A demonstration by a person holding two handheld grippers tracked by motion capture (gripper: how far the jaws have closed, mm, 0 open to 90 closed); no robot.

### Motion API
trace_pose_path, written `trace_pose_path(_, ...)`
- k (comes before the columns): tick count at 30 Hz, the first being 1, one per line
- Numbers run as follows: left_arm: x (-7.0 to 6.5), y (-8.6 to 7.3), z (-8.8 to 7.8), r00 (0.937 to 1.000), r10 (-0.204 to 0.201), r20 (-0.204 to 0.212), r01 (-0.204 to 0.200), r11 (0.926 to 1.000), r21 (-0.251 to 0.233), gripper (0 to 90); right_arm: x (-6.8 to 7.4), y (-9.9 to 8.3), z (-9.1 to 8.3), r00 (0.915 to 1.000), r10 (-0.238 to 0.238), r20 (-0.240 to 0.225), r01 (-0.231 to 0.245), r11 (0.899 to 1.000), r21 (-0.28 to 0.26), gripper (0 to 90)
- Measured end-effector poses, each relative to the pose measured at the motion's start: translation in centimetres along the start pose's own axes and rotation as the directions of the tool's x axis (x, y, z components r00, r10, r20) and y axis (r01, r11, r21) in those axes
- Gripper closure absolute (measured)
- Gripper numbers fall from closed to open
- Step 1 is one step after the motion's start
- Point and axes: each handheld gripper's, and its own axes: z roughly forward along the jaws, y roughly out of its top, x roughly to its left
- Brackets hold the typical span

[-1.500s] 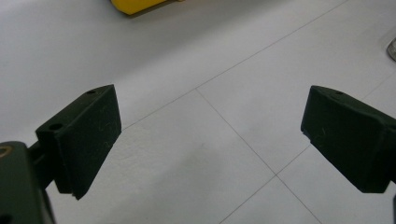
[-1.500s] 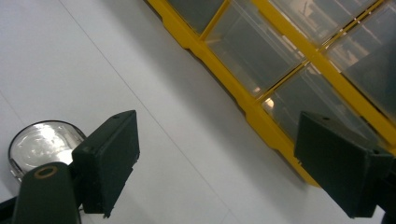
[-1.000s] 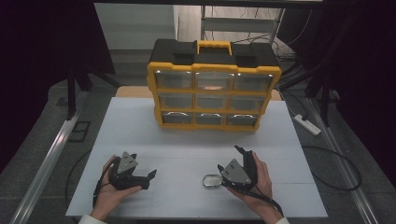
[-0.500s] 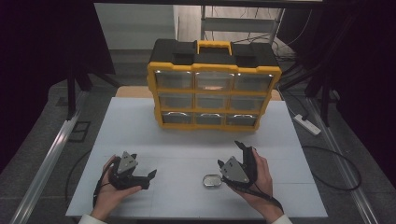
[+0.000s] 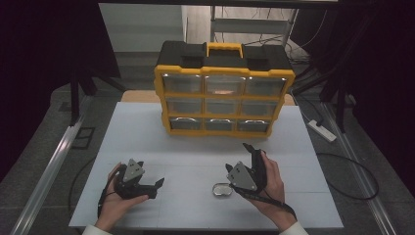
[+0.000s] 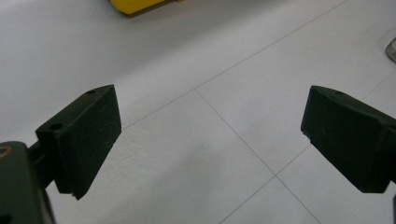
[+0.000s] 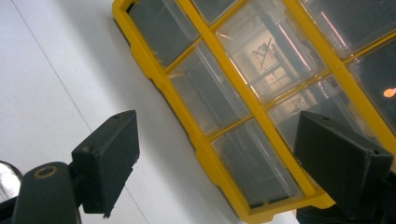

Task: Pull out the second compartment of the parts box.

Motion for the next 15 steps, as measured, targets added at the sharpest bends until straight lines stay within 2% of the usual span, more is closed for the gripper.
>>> trace_pose_path(6, 0.01, 0.01, -0.03, 1.0, 0.001, -0.001, -0.001, 1.0, -0.001, 5.7, -0.12, 0.43, 0.17, 0.9998, -0.02, 0.006, 0.02, 1.0, -0.003, 14.0)
trace_pose_path(15, 0.04, -0.01, -0.03, 1.0, 0.003, -0.001, -0.003, 1.0, -0.001, 5.7, -0.76, 0.92, 0.45, 0.9994, -0.023, 0.027, 0.023, 1.0, -0.011, 14.0)
